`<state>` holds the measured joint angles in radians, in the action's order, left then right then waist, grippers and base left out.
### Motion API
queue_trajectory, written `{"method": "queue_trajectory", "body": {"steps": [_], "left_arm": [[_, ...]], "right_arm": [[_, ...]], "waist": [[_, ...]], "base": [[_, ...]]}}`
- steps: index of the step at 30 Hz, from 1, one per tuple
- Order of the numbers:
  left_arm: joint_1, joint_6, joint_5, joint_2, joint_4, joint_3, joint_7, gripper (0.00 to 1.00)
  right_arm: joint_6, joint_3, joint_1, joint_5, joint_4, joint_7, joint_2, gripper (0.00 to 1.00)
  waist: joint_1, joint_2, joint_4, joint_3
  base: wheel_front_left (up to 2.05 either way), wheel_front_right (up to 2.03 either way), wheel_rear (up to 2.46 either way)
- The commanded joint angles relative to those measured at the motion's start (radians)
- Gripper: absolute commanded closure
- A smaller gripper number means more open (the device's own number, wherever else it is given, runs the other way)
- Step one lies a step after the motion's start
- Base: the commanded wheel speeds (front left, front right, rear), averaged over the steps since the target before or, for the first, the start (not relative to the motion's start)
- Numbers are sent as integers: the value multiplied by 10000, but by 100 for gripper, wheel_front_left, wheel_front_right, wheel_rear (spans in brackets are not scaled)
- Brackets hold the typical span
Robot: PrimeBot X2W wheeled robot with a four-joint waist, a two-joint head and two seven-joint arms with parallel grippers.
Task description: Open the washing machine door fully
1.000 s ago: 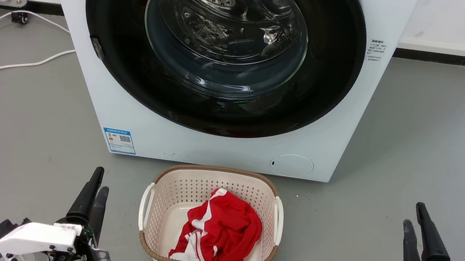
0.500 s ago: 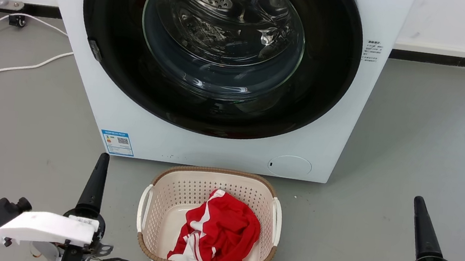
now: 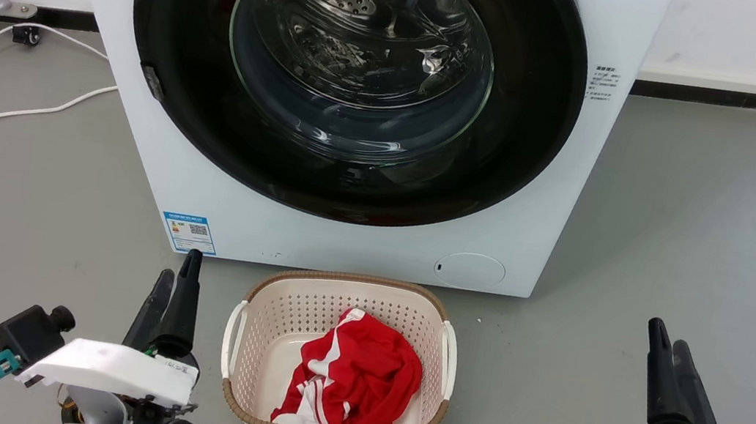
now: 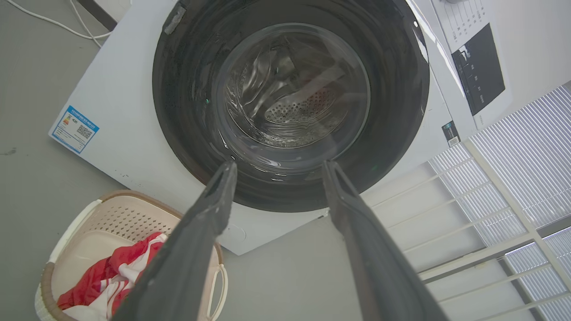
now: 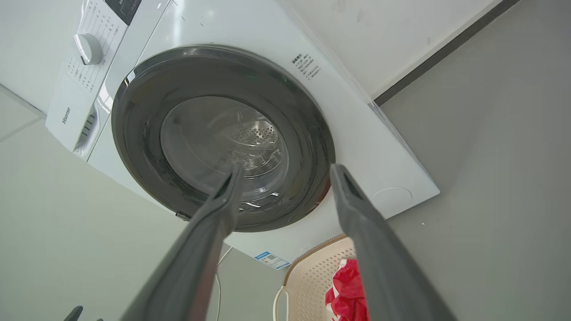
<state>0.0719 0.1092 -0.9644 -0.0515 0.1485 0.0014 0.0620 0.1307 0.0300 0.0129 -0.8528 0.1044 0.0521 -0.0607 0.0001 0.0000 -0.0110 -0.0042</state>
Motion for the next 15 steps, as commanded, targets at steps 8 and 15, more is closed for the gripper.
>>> {"method": "queue_trajectory", "body": {"steps": [8, 15], "left_arm": [[303, -107, 1587, -24, -89, -182, 332, 0], [321, -136, 2653, -19, -2, -313, 538, 0]], "right_arm": [[0, -97, -45, 1531, -329, 143, 10, 0], [0, -143, -102, 2435, -459, 216, 23, 0]], "waist": [[0, 0, -9, -12], [0, 0, -7, -29]], "base": [[0, 0, 0], [0, 0, 0]]}}
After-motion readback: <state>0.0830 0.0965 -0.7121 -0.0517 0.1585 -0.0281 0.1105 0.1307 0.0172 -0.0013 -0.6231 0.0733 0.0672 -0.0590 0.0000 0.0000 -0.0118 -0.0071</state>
